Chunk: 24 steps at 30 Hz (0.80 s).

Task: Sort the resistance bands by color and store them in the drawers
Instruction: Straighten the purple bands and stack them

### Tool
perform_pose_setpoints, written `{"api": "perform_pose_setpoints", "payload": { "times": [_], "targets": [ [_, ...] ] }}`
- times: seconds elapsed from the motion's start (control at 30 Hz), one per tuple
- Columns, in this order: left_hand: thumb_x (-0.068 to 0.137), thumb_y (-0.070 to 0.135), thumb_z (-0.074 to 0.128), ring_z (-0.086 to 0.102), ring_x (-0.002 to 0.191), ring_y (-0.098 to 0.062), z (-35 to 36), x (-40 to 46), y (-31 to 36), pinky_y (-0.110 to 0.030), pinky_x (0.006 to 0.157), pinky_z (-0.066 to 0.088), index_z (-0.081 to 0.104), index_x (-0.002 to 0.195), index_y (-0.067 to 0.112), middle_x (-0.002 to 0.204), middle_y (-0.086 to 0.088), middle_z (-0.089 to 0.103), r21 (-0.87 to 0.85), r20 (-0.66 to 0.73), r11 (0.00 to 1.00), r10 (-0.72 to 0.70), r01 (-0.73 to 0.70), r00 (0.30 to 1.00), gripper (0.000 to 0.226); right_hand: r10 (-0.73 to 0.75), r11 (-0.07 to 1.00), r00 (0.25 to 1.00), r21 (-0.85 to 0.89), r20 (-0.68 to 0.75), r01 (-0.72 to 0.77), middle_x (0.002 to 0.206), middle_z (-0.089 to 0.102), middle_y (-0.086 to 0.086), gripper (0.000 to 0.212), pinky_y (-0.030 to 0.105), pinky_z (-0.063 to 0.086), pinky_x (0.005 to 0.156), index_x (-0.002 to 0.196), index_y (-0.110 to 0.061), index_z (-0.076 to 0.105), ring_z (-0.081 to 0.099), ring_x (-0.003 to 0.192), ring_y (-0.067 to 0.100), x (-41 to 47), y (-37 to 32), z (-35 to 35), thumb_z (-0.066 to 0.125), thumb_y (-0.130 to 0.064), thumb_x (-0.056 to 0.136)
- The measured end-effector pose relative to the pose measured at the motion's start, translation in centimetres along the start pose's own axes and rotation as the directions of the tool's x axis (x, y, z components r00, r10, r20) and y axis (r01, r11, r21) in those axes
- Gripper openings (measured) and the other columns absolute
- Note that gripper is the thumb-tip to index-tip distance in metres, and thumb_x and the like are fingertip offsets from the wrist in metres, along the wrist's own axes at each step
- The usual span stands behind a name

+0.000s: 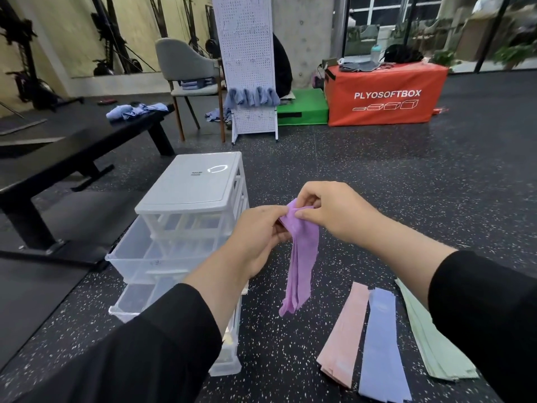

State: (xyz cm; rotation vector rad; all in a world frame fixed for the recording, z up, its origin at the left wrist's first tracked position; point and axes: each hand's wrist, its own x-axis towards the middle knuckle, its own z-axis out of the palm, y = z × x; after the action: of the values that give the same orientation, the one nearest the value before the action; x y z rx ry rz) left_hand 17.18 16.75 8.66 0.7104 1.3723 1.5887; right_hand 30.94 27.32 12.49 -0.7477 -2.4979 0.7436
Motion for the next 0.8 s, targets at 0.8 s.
{"api": "perform_pose_setpoints", "payload": {
  "times": [0.8],
  "targets": [
    [0.095, 0.026, 0.070, 0.071, 0.106, -0.019, -1.8, 0.4, -0.5, -0.037, 0.094, 0.055, 0.073, 0.113, 0.019, 0.111, -0.003, 0.077, 0.263, 0.019, 0.945, 0.198, -0.196, 0.980, 0.020, -0.025, 0.996, 1.000, 0.086, -0.009, 0.025, 0.073, 0.062, -0.008, 0.010, 0.027, 0.034, 0.056, 0.089, -0.024, 0.066, 0.048, 0.055, 0.000, 1.2, 0.2, 0.9, 0.069, -0.033, 0.095]
  ]
}}
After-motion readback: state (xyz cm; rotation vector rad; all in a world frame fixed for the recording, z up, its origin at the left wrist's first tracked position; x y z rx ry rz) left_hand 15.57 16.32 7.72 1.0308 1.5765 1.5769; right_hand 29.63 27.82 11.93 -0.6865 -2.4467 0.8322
